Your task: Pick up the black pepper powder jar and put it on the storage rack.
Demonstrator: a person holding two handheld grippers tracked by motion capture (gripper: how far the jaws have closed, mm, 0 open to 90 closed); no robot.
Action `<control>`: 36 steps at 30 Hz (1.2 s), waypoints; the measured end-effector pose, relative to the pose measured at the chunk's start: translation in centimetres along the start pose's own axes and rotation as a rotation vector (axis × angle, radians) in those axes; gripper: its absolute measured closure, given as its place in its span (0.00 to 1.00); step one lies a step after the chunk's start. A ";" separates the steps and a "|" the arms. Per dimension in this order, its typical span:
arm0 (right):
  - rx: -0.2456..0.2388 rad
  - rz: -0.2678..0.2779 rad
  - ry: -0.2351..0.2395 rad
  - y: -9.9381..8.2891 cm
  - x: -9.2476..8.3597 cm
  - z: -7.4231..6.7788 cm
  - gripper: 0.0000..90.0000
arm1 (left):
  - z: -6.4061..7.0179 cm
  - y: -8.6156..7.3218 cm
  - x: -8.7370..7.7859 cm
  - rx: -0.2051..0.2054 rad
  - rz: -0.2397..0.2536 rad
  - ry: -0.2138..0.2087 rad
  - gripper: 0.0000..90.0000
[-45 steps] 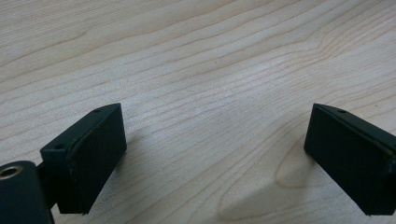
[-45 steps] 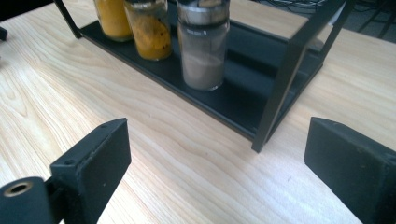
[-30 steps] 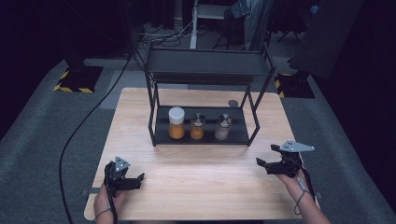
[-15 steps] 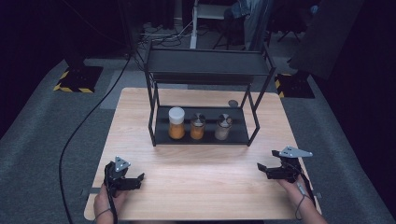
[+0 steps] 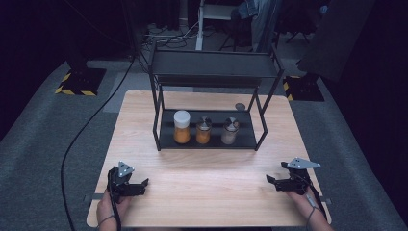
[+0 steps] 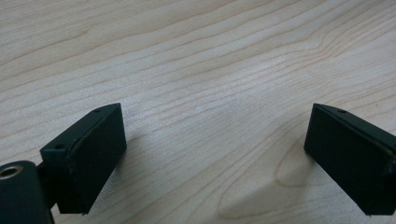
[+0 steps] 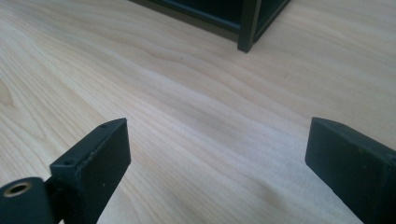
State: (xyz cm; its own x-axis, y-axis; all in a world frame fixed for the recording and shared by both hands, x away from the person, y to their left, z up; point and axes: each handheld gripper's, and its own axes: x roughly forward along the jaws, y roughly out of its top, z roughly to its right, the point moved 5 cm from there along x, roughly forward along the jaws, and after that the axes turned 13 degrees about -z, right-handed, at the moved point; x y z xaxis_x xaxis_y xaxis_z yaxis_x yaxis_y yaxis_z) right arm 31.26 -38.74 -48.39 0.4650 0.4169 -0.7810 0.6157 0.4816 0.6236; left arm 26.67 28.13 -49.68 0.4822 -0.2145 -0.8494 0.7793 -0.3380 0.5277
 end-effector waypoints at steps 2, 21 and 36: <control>0.002 -0.004 0.001 -0.1 0.0 0.0 0.08 | 0.0 0.0 0.0 0.000 0.000 0.000 0.06; -0.027 -0.074 -0.031 -1.5 0.8 -0.9 0.06 | 0.0 0.0 0.0 0.000 0.001 0.000 0.06; -0.033 -0.076 -0.025 -1.5 0.8 -0.9 0.05 | 0.0 0.0 0.0 -0.001 0.001 0.000 0.06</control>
State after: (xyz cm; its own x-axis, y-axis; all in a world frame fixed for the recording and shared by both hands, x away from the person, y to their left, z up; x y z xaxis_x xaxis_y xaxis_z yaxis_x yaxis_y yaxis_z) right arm 30.14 -38.38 -49.90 0.4338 0.3586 -0.8265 0.6288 0.5365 0.5628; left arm 26.63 28.13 -49.70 0.4831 -0.2143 -0.8489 0.7792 -0.3369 0.5285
